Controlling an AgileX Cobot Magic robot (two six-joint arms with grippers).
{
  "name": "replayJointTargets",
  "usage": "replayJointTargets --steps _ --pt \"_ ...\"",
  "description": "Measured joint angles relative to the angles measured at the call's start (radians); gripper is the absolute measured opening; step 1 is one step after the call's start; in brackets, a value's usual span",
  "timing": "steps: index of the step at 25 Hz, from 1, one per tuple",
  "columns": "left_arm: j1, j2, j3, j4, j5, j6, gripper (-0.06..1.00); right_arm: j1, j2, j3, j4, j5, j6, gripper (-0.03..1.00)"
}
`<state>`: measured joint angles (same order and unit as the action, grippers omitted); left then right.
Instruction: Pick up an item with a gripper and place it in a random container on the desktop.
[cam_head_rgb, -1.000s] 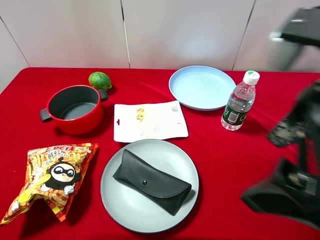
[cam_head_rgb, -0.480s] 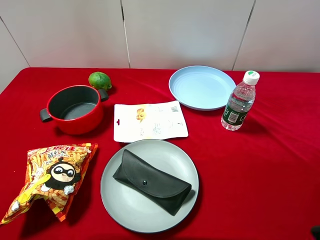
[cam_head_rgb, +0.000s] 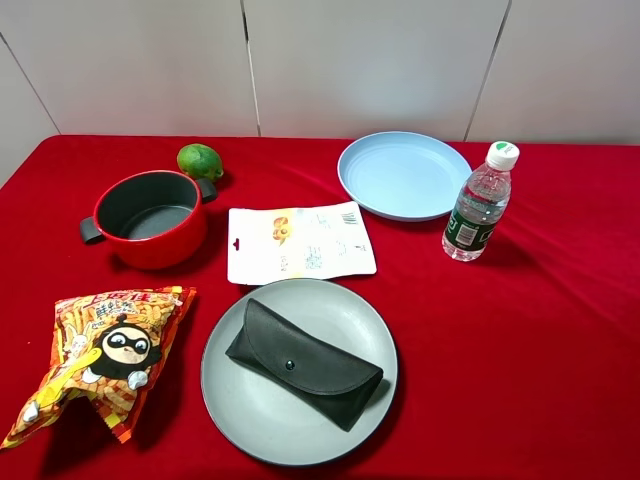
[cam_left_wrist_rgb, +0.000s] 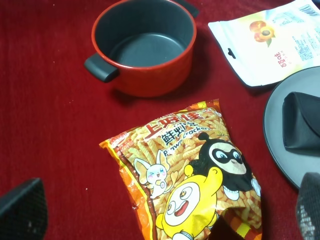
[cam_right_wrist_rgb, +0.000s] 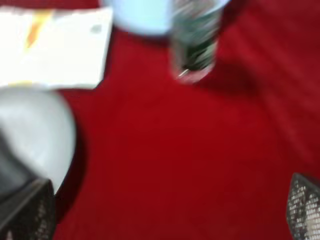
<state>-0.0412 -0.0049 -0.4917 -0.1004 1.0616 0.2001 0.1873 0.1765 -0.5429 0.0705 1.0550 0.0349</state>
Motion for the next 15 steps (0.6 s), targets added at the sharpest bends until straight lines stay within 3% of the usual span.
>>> replayJointTargets --steps 3,7,15 --pt "0.000 0.000 0.000 0.000 0.000 0.000 1.00 -0.121 -0.073 0.031 -0.001 -0.019 0.000 0.69" --pt "0.000 0.000 0.000 0.000 0.000 0.000 1.00 -0.191 -0.143 0.045 -0.004 -0.022 -0.005 0.69" --pt "0.000 0.000 0.000 0.000 0.000 0.000 1.00 -0.232 -0.181 0.045 -0.004 -0.022 -0.014 0.69"
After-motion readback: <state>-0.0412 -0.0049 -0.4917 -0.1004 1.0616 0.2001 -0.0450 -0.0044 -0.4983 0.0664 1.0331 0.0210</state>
